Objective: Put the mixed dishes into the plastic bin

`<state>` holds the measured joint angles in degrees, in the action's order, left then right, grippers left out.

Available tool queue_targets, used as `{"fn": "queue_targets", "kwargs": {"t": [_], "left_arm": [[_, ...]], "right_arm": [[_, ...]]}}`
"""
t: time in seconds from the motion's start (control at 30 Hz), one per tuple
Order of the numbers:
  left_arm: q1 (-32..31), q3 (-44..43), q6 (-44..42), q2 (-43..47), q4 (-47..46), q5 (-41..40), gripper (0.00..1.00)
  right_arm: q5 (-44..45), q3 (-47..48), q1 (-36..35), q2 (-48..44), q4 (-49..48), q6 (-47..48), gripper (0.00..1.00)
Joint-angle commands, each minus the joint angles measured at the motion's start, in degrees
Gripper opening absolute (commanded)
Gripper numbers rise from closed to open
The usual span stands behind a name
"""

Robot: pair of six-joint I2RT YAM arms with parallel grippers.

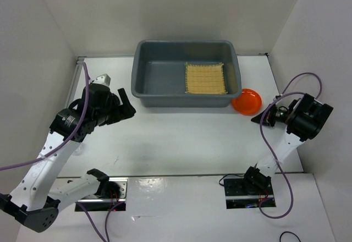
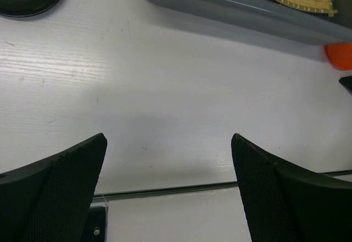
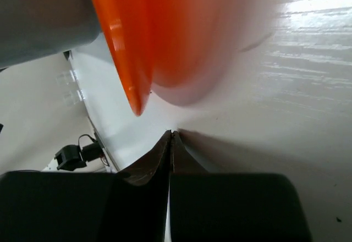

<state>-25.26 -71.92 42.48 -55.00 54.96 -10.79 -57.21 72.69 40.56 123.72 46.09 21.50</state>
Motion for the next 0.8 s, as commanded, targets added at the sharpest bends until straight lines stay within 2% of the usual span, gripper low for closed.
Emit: {"fn": "queue_targets", "kwargs": {"t": [0.0,0.17,0.2,0.27,0.33,0.47,0.53,0.63,0.77], "left_arm": [[0.29,0.72,1.29,1.21,-0.82,0.77,1.0],[0.29,2.39,1.29,1.74,-3.01,1.29,1.0],[0.29,2.4,1.29,1.74,-3.02,1.9,1.0],[0.29,3.01,1.29,1.13,-4.24,2.43,1.0],[0.29,3.54,0.68,0.6,-4.25,2.96,1.0],[0.82,1.53,-0.64,-0.54,-3.64,3.49,1.0],[0.82,1.52,-0.64,-0.54,-3.11,3.49,1.0],[0.82,1.52,0.75,0.07,-3.1,3.49,1.0],[0.82,3.97,3.04,2.79,-2.58,3.49,1.0]], "right_arm": [[4.91,-1.32,3.3,-3.2,-2.93,2.14,0.0],[9.22,-2.11,3.82,-16.91,0.4,2.94,0.0],[9.92,-1.59,3.83,-17.54,0.41,2.33,0.07],[9.93,-1.58,3.83,-17.55,-1.52,0.49,0.32],[8.26,-1.58,4.35,-15.19,-4.06,-1.53,0.52],[1.42,-0.18,4.36,-8.51,-6.26,-5.66,0.62],[0.87,-0.18,4.36,-6.39,-8.98,-8.39,0.74],[0.35,1.66,3.66,-4.29,-11.81,-11.04,0.79],[1.66,3.42,2.34,-2.61,-15.13,-12.96,0.8]]}}
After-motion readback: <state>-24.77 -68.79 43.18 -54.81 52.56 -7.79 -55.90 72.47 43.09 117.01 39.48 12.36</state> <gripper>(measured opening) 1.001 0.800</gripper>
